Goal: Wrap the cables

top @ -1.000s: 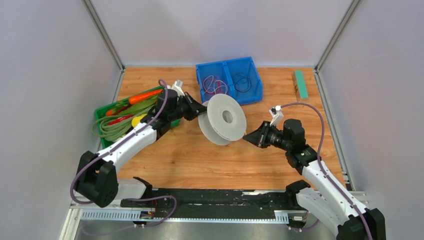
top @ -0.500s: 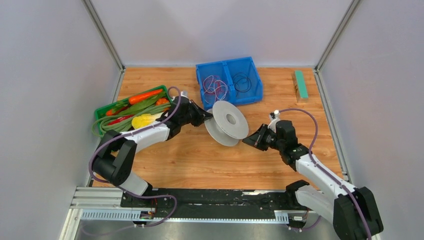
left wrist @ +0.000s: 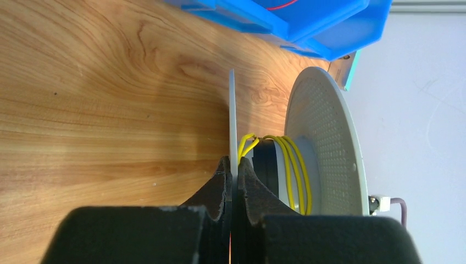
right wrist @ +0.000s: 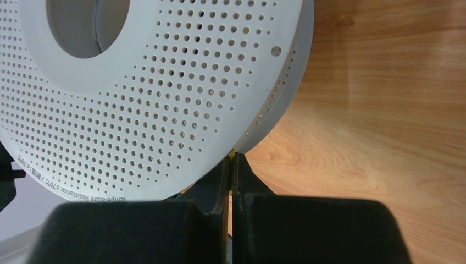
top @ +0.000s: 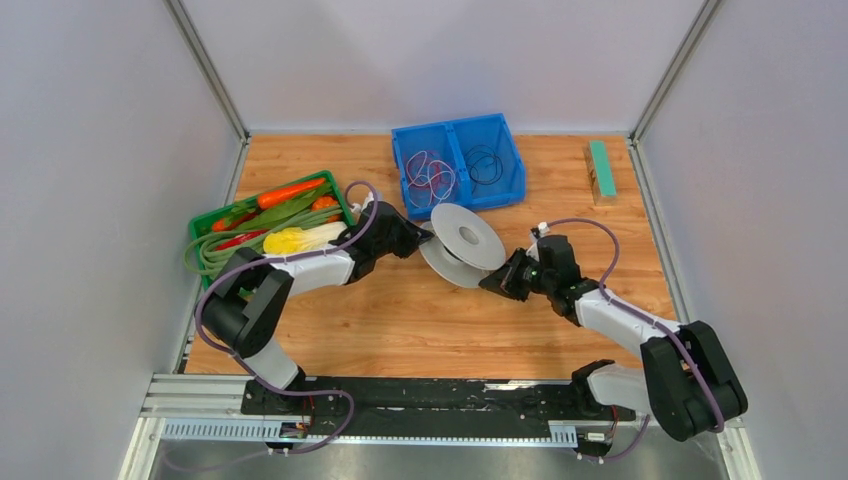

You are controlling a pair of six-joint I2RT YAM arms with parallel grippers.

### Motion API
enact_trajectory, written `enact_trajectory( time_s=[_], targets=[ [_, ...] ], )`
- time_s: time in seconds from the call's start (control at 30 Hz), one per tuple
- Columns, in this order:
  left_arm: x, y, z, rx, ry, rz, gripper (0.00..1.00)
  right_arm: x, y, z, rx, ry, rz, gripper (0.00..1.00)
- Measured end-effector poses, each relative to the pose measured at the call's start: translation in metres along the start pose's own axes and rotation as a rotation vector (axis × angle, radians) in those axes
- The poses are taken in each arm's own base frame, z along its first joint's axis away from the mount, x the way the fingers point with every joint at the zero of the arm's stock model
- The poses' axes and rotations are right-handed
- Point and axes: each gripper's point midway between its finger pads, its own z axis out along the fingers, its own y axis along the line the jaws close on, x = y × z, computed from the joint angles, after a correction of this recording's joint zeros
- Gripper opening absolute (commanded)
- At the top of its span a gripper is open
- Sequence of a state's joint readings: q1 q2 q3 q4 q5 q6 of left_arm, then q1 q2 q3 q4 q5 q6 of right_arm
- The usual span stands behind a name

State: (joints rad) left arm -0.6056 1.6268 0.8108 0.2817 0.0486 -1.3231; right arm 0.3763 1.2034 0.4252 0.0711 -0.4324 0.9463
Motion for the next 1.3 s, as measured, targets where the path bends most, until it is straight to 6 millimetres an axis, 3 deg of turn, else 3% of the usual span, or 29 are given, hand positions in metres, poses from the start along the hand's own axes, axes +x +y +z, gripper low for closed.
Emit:
enact_trajectory(
  time_s=[0.3, 0.47, 0.53, 0.57, 0.67, 1.13, 1.3],
  targets=[
    [-0.005, 0.015, 0.009, -0.059, -0.057, -0.038, 0.19, -0.017, 0.008, 0.01, 0.009, -0.024, -0.033, 0.0],
    [-0.001, 0.03, 0.012, -0.103, -0.046, -0.034, 0.44, -0.029, 0.012, 0.017, 0.013, -0.039, -0.063, 0.0],
    [0.012, 0.042, 0.01, -0.131, 0.006, -0.027, 0.61, -0.034, 0.017, 0.019, 0.001, -0.049, -0.078, 0.0],
    [0.023, 0.051, 0.007, -0.153, 0.044, -0.023, 0.63, -0.037, 0.02, 0.02, -0.006, -0.055, -0.087, 0.0],
    [0.046, 0.071, -0.003, -0.202, 0.123, -0.027, 0.65, -0.044, 0.024, 0.021, -0.014, -0.071, -0.106, 0.0],
    [0.077, 0.099, -0.061, -0.264, 0.29, 0.014, 0.67, -0.041, 0.002, 0.029, 0.033, -0.053, -0.141, 0.0],
    [0.082, 0.103, -0.072, -0.257, 0.313, 0.033, 0.64, -0.034, -0.012, 0.035, 0.059, -0.03, -0.138, 0.0]
  ],
)
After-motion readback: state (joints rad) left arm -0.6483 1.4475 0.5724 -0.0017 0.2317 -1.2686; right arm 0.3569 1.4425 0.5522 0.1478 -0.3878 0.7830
